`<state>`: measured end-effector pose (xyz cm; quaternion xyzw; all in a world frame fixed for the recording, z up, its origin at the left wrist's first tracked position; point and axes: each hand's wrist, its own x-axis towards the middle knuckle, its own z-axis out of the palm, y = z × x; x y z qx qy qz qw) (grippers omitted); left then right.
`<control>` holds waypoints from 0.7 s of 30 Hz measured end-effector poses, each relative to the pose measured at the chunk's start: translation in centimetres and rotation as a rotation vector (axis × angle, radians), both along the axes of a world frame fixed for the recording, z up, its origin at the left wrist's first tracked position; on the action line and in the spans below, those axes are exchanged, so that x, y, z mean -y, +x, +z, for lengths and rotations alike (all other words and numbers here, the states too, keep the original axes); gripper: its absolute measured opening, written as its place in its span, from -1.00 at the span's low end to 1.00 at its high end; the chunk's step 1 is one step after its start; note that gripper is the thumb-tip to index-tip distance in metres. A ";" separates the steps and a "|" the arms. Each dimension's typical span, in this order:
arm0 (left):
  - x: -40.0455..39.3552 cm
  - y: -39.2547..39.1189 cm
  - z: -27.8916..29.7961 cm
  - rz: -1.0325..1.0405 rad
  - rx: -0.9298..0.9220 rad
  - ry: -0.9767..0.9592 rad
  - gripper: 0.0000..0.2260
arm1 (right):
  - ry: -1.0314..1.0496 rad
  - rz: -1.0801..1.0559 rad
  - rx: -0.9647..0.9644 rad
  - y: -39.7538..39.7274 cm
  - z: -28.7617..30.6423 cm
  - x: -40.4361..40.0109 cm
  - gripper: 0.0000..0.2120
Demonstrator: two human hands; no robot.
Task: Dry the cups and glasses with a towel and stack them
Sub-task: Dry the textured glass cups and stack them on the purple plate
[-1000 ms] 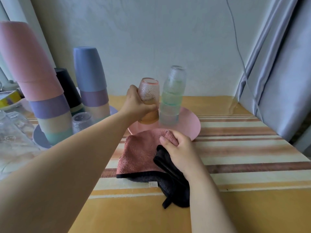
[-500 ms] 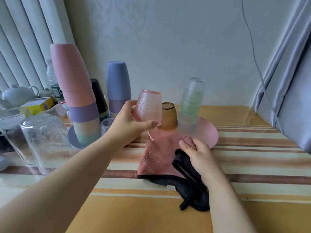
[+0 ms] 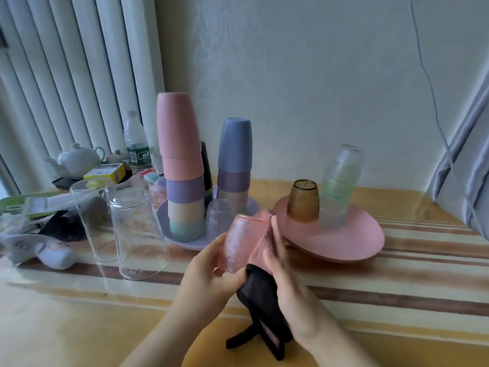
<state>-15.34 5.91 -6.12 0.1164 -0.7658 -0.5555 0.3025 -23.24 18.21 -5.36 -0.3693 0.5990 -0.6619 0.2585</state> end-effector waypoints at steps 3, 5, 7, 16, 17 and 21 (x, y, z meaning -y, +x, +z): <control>0.1 0.0 -0.2 -0.137 0.039 0.016 -0.65 | 0.036 -0.190 -0.132 0.5 -0.1 0.4 -0.51; -0.1 0.0 -0.1 -0.232 0.082 0.049 -0.63 | 0.025 -0.280 -0.116 0.2 0.3 -0.1 -0.47; -0.3 0.0 -0.1 -0.299 0.110 0.085 -0.69 | 0.018 -0.324 -0.055 -0.5 0.5 -0.6 -0.56; -0.5 0.3 -0.6 -0.338 0.057 0.413 -0.45 | -0.104 -0.137 0.562 -0.4 0.8 -0.2 -0.32; -0.4 0.3 -0.7 -0.311 0.033 0.451 -0.39 | -0.110 -0.106 0.574 -0.4 0.4 -0.1 -0.29; -0.2 0.1 -0.4 -0.232 -0.017 0.457 -0.42 | -0.078 -0.112 0.409 -0.4 0.0 -0.2 -0.40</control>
